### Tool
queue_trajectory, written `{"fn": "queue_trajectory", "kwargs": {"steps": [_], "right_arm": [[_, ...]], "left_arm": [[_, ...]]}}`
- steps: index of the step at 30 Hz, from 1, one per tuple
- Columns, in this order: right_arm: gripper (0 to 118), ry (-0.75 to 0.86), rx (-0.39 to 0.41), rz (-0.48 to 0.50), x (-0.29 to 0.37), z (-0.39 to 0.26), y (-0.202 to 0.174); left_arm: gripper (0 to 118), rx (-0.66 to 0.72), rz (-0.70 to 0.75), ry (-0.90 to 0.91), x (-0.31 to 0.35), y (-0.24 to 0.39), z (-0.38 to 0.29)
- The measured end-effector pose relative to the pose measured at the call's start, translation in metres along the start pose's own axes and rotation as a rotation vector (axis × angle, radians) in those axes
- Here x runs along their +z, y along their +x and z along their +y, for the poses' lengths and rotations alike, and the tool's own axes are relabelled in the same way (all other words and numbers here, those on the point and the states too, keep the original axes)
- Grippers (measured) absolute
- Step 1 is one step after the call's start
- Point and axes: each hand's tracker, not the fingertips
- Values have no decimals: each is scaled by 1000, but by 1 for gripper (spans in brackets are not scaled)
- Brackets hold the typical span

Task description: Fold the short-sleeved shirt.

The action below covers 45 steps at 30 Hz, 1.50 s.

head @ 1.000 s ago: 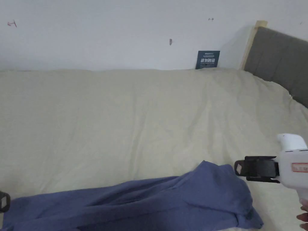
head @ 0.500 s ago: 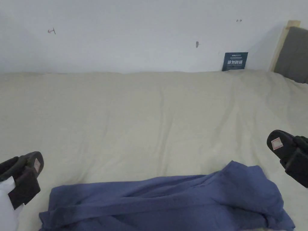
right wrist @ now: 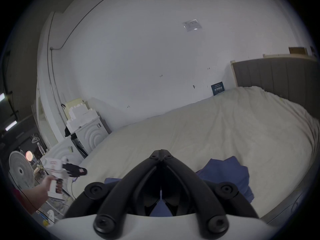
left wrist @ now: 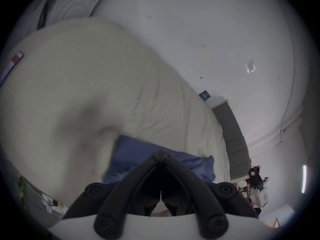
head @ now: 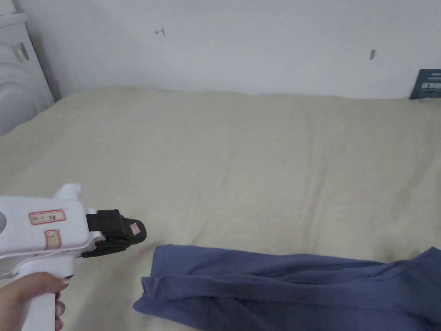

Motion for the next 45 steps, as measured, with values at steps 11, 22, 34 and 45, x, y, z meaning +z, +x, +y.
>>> {"fn": "queue_trajectory", "kwargs": {"steps": [11,22,34,45], "right_arm": [[2,-141,53,26,-38,-13,-23],[2,-210,140,29,-51,-16,-30],[2,-253,94,46,-60,-19,-22],[2,-287,52,79,-56,-28,-13]], "left_arm": [[118,-41,-153,-396,-79,-67,20],[118,80,-353,-433,-128,-93,5],[101,58,-295,-539,-147,-48,-12],[8,-455,259,-479,-134,7,8]]}}
